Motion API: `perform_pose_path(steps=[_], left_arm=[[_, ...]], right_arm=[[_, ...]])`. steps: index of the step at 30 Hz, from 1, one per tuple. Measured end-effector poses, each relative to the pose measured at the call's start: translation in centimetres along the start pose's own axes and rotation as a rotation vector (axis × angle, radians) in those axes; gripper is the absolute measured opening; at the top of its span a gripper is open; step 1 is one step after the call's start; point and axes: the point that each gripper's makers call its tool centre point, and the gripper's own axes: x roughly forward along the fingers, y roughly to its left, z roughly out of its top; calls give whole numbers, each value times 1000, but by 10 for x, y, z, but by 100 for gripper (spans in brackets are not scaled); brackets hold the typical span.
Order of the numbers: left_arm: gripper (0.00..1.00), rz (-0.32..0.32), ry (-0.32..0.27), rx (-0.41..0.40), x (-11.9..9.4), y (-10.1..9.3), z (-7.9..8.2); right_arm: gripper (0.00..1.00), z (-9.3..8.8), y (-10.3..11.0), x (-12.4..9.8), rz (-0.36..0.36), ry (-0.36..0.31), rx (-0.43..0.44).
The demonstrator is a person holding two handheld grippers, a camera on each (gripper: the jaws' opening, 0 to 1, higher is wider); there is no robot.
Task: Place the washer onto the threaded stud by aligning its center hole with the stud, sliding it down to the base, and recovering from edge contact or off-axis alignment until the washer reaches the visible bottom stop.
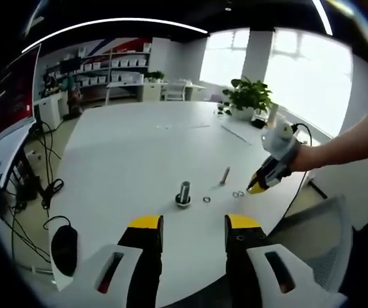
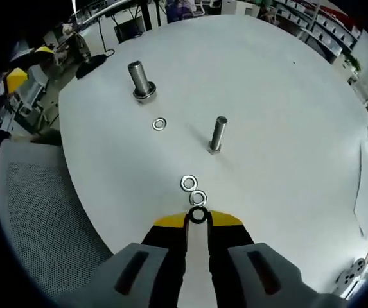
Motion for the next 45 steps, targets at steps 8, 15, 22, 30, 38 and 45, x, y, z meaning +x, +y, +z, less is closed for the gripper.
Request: perform_pose_path(steps=[8,15,22,30,38,45], left_arm=[[37,-1,-4,-4,-1,0,0],[37,-2,-5,1,0,-1,1],[37,-6,0,3,0,-2,-1],[37,-18,1,4,0,-6,-3],[37,-23,7,8,0,-7,-5],[37,-28,5,12,-1,-9,-4]], right_arm=[[13,34,-5,-11,12,-40,-18],[13,60,-12,-21,2,-73,-53],[13,75,-13,-23,3,-81,-91],[13,77,-13,-17,7,-61,-115],[13,76,-15,-12,7,-38,-125],[13,75,-17,-10,6,-25,-127]])
